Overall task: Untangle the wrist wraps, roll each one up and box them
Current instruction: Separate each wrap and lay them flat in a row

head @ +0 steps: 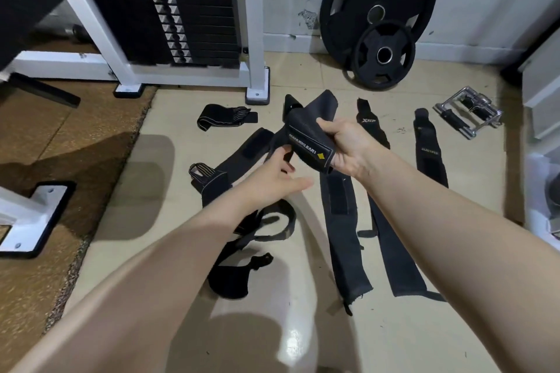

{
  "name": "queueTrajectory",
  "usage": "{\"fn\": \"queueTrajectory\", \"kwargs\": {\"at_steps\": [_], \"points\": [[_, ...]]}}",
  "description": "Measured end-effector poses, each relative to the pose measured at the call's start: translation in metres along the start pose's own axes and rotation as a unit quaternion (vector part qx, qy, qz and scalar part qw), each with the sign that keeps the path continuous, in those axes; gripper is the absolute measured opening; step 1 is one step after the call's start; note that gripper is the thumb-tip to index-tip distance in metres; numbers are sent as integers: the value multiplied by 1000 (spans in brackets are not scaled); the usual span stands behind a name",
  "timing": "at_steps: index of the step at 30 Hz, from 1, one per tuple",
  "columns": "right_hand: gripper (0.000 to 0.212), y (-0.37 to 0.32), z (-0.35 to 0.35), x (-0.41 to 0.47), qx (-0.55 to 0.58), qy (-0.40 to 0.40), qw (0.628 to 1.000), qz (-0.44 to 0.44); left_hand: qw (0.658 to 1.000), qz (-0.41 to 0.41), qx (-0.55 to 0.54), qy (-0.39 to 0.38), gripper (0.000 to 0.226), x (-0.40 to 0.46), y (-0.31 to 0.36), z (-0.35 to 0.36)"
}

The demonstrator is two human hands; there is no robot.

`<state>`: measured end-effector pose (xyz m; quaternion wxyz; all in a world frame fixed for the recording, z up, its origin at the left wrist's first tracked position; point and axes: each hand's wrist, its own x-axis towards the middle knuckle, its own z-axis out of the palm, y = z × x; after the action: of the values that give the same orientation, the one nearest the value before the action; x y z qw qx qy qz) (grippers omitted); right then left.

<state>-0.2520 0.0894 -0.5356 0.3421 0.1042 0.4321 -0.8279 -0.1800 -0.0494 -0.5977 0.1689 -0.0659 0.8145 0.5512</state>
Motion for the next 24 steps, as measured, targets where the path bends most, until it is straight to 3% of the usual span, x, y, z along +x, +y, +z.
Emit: {"fn": "queueTrajectory", "kwargs": {"at_steps": [2,6,11,13,16,20,22,24], "points": [[21,-1,-3,-1,-11,-18,1000,22,998,29,44,45,75,7,-5,5],[9,-3,-9,0,-84,7,996,30,994,27,-14,101,34,16,-19,3],[24,-3,-26,10,-47,75,994,69,999,-4,-33,-17,49,5,-31,-3],[31,4,-24,10,-62,73,990,106,999,18,-42,-20,58,6,-28,9],[38,15,-14,8,-117,64,982,137,999,25,-36,3,46,14,-30,23],[36,18,-19,15,-162,79,973,146,998,5,-66,6,48,17,-35,23],[36,17,-28,20,-153,91,973,146,990,-6,-132,-49,50,18,-35,24],[30,19,-38,26,-155,104,971,149,988,-10,-121,-98,56,16,-36,26]]}}
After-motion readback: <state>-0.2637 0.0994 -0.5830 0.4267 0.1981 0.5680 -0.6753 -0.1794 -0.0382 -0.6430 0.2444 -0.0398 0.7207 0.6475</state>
